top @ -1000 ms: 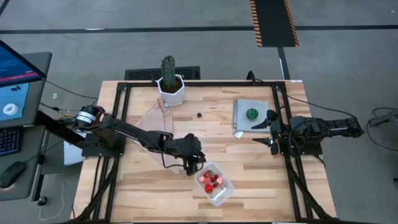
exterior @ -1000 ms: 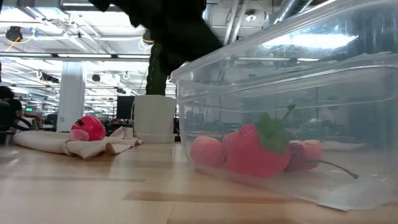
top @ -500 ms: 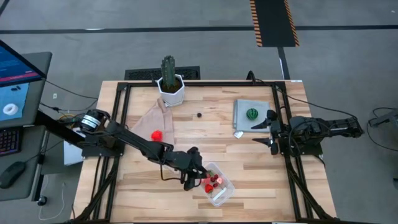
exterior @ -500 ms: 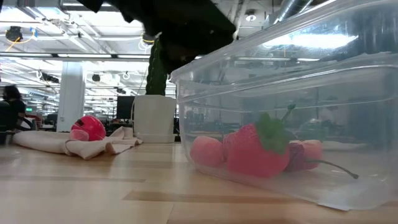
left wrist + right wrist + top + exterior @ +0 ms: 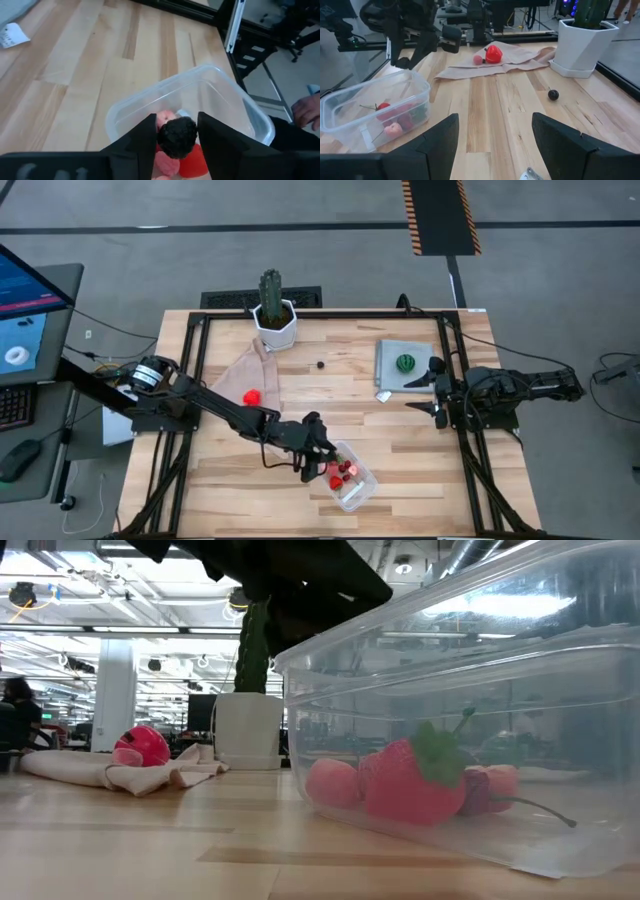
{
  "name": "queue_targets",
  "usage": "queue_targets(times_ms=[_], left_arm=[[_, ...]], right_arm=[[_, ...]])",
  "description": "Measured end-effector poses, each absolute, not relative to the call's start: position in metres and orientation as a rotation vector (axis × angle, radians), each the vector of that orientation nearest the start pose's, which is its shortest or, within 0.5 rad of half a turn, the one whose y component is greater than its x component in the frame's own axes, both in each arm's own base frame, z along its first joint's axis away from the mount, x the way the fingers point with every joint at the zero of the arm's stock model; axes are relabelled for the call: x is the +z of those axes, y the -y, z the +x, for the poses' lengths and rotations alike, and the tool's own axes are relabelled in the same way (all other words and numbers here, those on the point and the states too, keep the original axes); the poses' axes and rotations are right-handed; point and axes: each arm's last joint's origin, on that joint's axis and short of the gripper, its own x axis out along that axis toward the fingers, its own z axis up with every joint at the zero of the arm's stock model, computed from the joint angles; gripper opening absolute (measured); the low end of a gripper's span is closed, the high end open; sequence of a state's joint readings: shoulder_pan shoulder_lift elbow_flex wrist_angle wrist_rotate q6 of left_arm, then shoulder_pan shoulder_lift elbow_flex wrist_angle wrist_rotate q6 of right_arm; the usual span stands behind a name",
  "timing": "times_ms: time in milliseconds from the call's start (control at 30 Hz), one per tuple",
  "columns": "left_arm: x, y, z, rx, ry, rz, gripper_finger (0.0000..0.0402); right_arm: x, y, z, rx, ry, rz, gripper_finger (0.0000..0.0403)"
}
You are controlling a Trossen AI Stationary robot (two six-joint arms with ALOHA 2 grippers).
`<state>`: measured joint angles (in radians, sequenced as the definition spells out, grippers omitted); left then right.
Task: Pick and placing Produce into tupperware
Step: Put the black raspberry into the transparent bin, then put the peach into the transparent bin
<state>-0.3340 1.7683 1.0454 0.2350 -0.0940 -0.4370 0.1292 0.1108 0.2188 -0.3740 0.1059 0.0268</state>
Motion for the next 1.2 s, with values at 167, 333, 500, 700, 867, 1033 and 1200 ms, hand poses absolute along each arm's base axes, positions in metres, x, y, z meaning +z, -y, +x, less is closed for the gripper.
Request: queue_targets(times_ms=[167, 333, 500, 700, 867, 1033, 1200], left_arm=[[0.201, 0.126, 0.360, -0.144, -0.513, -0.316, 0.0166], [0.202, 0.126, 0.360, -0.143, -0.500, -0.312, 0.0189], [0.207, 0.126, 0.361, -0.151, -0.462, -0.318, 0.0192], [0.227, 0.120, 0.350, -0.130, -0.455, -0.288, 0.0193], [0.252, 0.111, 0.326, 0.043, -0.479, -0.197, 0.0193], [0.266, 0.107, 0.290, 0.257, -0.555, -0.139, 0.0193], [0.265, 0.112, 0.256, 0.448, -0.596, -0.174, 0.0193]], right_arm=[[0.193, -0.008, 0.088, 0.020, -0.265, -0.005, 0.0276], [0.193, -0.008, 0.088, 0.020, -0.265, -0.005, 0.0276], [0.193, -0.008, 0.088, 0.020, -0.265, -0.005, 0.0276], [0.193, -0.008, 0.088, 0.020, -0.265, -0.005, 0.0276], [0.193, -0.008, 0.088, 0.020, -0.265, -0.004, 0.0276], [0.193, -0.008, 0.088, 0.020, -0.265, -0.005, 0.0276], [0.192, -0.008, 0.087, 0.020, -0.278, -0.006, 0.0276]])
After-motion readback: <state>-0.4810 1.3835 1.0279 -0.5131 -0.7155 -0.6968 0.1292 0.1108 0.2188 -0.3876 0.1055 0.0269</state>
